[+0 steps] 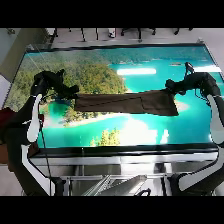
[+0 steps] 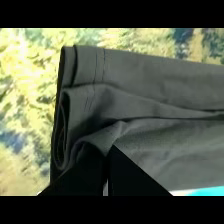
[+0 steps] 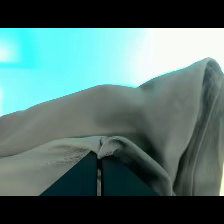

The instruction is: Fold the shirts.

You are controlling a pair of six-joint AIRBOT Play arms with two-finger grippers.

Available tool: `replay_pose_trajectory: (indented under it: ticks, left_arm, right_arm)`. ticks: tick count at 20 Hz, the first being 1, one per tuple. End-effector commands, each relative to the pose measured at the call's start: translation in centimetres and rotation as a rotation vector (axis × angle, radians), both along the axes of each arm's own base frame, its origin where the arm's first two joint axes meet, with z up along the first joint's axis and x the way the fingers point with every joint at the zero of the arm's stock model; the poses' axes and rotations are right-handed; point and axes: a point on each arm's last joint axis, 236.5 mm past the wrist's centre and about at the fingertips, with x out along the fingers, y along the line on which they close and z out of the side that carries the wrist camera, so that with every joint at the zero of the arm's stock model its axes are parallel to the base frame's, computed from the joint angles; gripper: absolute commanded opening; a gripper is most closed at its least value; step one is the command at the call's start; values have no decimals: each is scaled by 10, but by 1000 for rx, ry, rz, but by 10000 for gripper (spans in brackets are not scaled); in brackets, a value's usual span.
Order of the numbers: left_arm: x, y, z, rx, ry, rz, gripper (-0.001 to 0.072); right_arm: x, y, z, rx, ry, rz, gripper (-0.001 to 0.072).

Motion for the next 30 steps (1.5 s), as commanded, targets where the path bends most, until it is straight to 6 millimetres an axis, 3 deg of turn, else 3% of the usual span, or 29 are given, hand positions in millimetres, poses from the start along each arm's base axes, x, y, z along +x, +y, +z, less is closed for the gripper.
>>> replay_pose_trajectory:
  ticks: [1,6,7,8,9,10,12,15,18,21,26,30]
  left_arm:
    - [10,-9,-19,-4,21,-21,19]
    - [9,-11,-20,-7,38,-33,19]
    - [8,-12,-19,-7,39,-36,86]
    - [8,-14,-19,-11,40,-36,319]
    - [8,-20,-16,-43,41,-32,575]
    - [8,-29,-12,-84,43,-28,675]
    - [6,-40,-2,-156,53,-20,670]
    - [3,-36,10,-158,51,-23,670]
    - [8,-23,28,-160,14,-1,670]
    - [11,-7,53,-160,-28,23,670]
    - [12,16,96,-157,-101,54,670]
    - [13,19,122,-153,-159,59,670]
  right_arm:
    - [7,-6,-25,-24,21,-1,20]
    - [7,-16,-30,-30,28,-16,22]
    - [5,-18,-30,-27,35,-16,24]
    - [3,-20,-28,-21,44,-14,150]
    - [0,-19,-24,-14,58,3,404]
    - [-5,-18,-16,-12,72,46,540]
    - [-17,-24,4,-6,97,136,667]
    - [-33,-55,22,25,139,125,668]
    - [-53,-67,10,141,188,140,673]
    - [-66,-74,-16,199,235,167,674]
    - [-61,-56,-35,329,203,225,673]
    - [-58,-48,-50,387,210,223,673]
